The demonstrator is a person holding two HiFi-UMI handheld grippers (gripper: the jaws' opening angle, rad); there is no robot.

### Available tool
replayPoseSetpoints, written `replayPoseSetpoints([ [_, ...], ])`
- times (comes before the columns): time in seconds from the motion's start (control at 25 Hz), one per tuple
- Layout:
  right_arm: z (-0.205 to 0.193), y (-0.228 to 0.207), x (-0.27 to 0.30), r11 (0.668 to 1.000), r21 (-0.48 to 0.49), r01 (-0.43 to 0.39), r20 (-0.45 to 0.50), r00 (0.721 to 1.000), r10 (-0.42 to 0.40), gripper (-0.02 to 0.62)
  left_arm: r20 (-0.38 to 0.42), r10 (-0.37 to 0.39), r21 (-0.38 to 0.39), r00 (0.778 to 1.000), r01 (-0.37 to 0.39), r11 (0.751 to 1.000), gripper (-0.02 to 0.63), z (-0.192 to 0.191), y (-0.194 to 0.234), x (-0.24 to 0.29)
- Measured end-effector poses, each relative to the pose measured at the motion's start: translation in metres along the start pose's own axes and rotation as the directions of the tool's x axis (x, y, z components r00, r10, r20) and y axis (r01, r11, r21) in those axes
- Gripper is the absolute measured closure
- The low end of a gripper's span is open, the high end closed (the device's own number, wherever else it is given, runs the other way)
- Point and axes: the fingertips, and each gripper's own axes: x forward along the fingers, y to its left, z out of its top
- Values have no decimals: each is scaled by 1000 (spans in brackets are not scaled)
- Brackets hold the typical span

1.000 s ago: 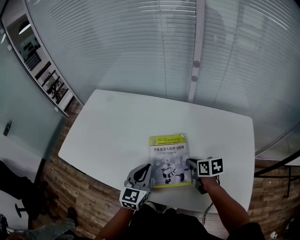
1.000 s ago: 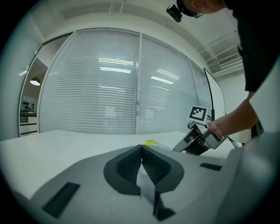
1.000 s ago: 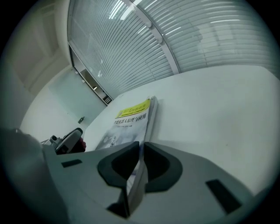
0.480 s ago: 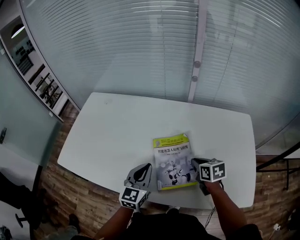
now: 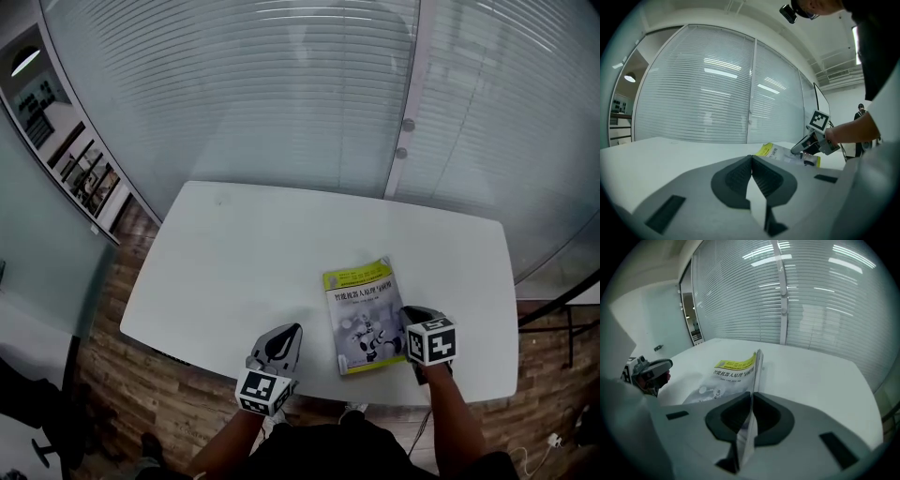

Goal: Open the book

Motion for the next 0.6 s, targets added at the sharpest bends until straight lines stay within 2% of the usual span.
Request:
replayPoseSetpoints([
  [0.24,24,23,-18,981,-134,137,58,990,-130,569,10,-23,-4,1000,23,1000,595,-1,14,-11],
  [0.44,33,47,-23,941,-251,227,97,973,-209,569,19,-32,0,999,32,999,595,-8,25,-23],
  [0.6,43,64,-25,887,-350,302,139,953,-270,571,20,-36,-1,999,36,999,595,-11,35,-31],
])
